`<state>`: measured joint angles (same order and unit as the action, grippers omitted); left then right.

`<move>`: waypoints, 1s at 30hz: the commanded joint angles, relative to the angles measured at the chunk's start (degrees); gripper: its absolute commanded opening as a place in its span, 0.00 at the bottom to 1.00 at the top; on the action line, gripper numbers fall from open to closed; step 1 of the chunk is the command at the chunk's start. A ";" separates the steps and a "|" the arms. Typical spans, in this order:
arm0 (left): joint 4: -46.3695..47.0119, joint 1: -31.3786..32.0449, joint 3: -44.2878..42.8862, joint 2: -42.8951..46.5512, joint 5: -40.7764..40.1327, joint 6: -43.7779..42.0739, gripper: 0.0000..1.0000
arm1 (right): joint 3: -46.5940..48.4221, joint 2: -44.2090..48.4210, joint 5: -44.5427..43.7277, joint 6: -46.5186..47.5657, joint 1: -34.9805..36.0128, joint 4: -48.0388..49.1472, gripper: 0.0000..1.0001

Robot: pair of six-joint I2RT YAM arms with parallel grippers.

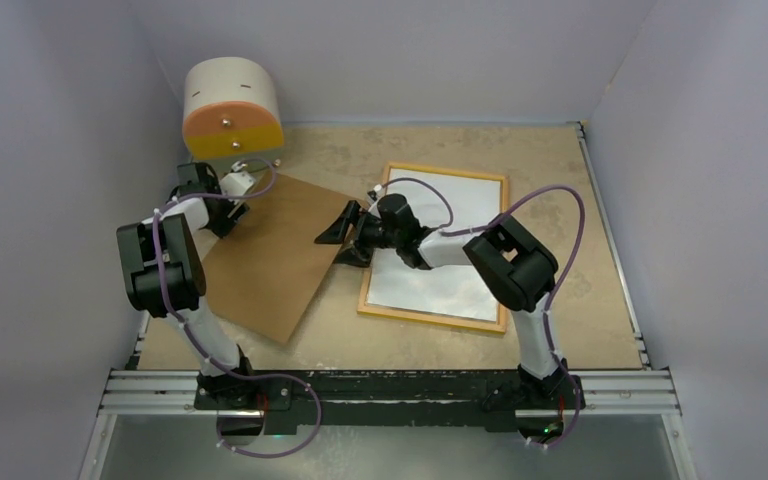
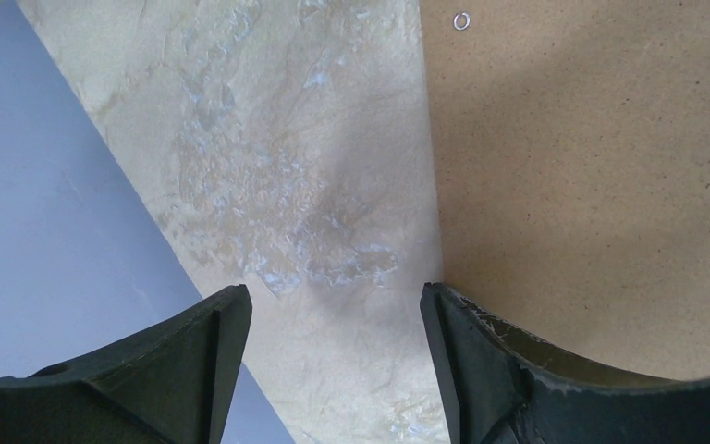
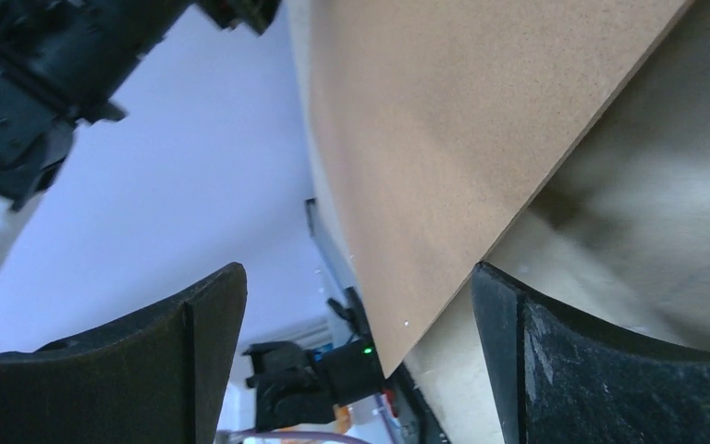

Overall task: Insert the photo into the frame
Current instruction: Turn over the photo frame item at the center of the board.

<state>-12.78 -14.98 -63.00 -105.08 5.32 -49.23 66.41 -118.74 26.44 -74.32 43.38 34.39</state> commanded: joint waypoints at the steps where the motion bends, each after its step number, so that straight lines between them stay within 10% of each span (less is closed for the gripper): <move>1: -17.20 2.49 2.62 -5.04 12.61 2.38 0.72 | 1.12 5.29 2.87 -7.51 1.46 27.60 0.91; 7: -21.02 4.03 1.48 -4.71 15.67 1.70 0.70 | -0.43 6.33 3.14 -8.91 1.45 35.38 0.89; 20: -23.81 5.04 1.06 -2.02 19.07 1.73 0.68 | -2.91 8.88 0.01 -3.45 1.12 21.10 0.82; 26: -23.51 5.01 -1.45 -0.82 18.86 2.91 0.71 | -1.54 16.60 -5.33 6.60 0.66 0.94 0.72; 30: -25.89 5.05 -7.04 0.37 21.96 4.73 0.77 | 1.97 18.32 -8.42 11.55 0.66 -15.19 0.49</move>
<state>-29.39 -10.83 -66.35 -104.84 21.10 -47.55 63.75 -104.05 23.14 -70.26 44.07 35.81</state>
